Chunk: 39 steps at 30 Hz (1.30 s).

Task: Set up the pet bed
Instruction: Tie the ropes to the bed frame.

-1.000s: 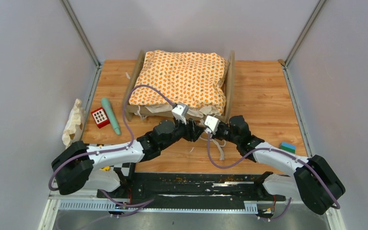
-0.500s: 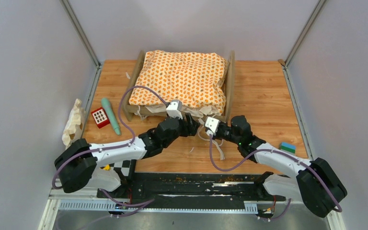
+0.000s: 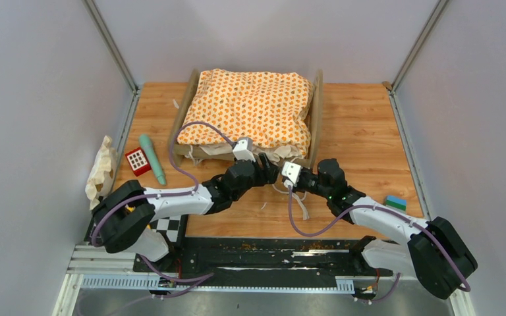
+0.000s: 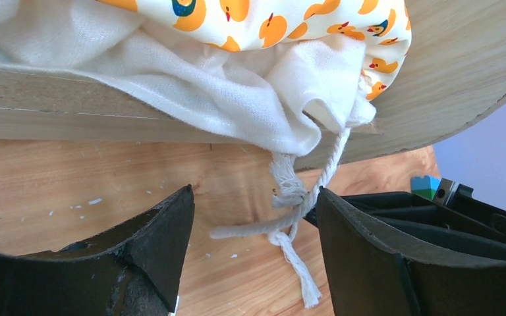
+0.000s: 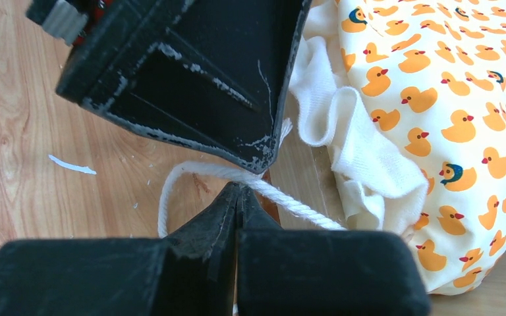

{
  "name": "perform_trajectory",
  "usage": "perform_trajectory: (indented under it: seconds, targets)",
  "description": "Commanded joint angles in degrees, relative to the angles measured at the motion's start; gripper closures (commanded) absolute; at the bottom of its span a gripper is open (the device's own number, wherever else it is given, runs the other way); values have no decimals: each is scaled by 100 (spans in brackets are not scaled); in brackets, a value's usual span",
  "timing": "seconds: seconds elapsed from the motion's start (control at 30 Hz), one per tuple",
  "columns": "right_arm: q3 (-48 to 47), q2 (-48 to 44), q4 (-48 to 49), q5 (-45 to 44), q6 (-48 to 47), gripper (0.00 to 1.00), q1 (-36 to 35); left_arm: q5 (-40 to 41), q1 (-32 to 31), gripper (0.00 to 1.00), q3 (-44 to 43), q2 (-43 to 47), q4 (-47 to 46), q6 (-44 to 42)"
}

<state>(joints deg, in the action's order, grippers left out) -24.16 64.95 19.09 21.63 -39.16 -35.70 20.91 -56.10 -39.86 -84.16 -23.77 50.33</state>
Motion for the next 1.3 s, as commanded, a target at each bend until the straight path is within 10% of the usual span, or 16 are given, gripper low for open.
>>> perform_trajectory:
  seconds: [0.0,0.47,0.67,0.77,0.93,1.27]
  targets:
    - [17,-68,34,208,-40,100,20,142,33,25,-283,-159,-435,267]
    - [21,-96,-22,189,-66,100,20,-165,99,43,-539,-839,-891,598]
    - [-49,-71,-139,-2,-2,98,28,-324,99,79,-380,-909,-1269,645]
    - [-269,-192,-678,-235,74,71,24,-335,116,100,-377,-909,-1263,548]
    - [-670,-604,-1849,-600,489,51,27,-278,164,100,-383,-820,-1037,273]
    - [-1068,-1033,-3382,-1464,1556,47,26,316,196,100,-219,-394,-376,-470]
